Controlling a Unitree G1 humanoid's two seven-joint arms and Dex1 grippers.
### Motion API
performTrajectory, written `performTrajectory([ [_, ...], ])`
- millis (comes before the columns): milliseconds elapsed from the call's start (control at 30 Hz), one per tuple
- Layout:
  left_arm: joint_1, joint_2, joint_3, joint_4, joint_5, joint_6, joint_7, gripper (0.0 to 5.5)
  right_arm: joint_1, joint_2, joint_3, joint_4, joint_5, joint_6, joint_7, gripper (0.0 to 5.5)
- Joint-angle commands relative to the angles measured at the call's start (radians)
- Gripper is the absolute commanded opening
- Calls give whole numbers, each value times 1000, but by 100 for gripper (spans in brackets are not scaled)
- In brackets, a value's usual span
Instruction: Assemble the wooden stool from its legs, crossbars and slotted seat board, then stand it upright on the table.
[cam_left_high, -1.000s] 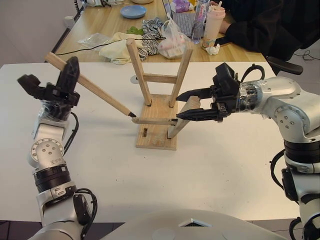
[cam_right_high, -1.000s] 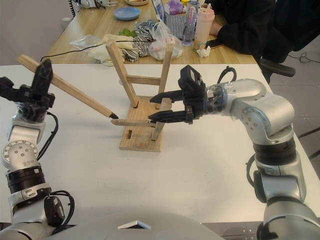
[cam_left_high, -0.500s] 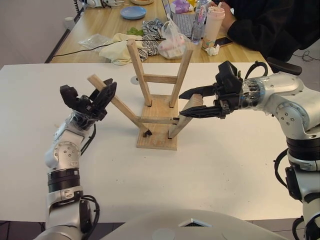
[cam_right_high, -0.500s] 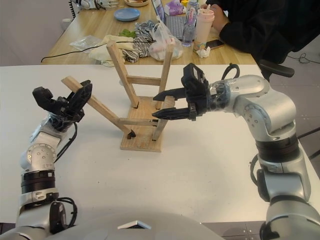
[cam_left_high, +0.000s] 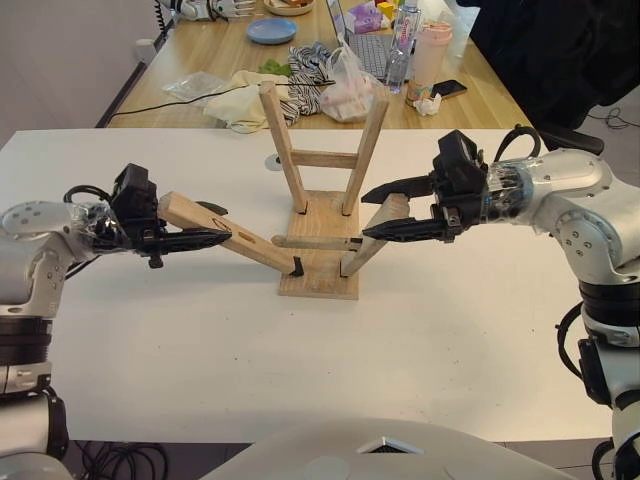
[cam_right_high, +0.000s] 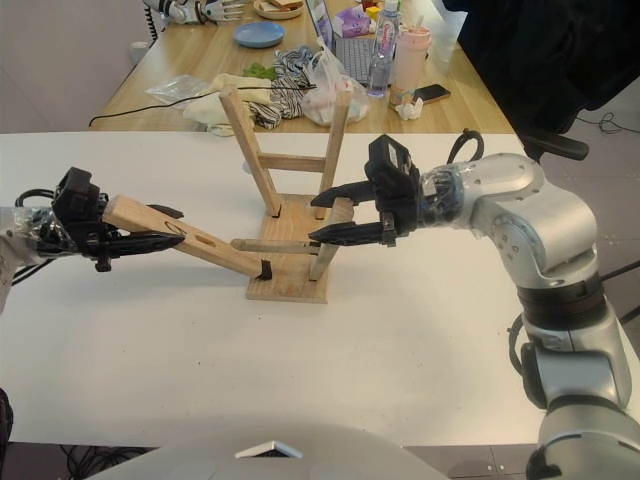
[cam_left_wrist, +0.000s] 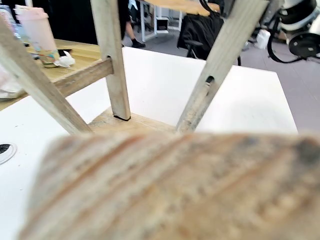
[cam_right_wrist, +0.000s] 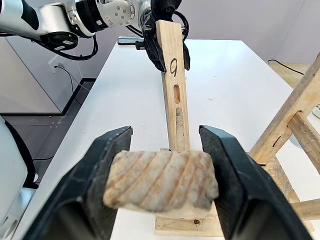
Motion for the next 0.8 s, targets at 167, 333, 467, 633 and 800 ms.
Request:
performTrajectory([
  [167, -190, 58, -189, 119, 196, -18, -145, 201, 54, 12, 69, 5, -20, 22, 2, 223],
  [333, -234, 47, -248, 245, 289, -150, -181, 201, 64, 13, 80, -3, -15, 21, 0, 223],
  [467, -268, 33, -300, 300, 339, -224, -196, 201, 69, 9, 85, -6, -9, 24, 0, 223],
  [633, -343, 47, -390, 303, 348, -233, -202, 201, 70, 15, 94, -13, -2, 29, -10, 223],
  [800, -447, 86, -517, 290, 361, -224, -202, 201, 70, 24, 101, -15, 0, 35, -23, 223],
])
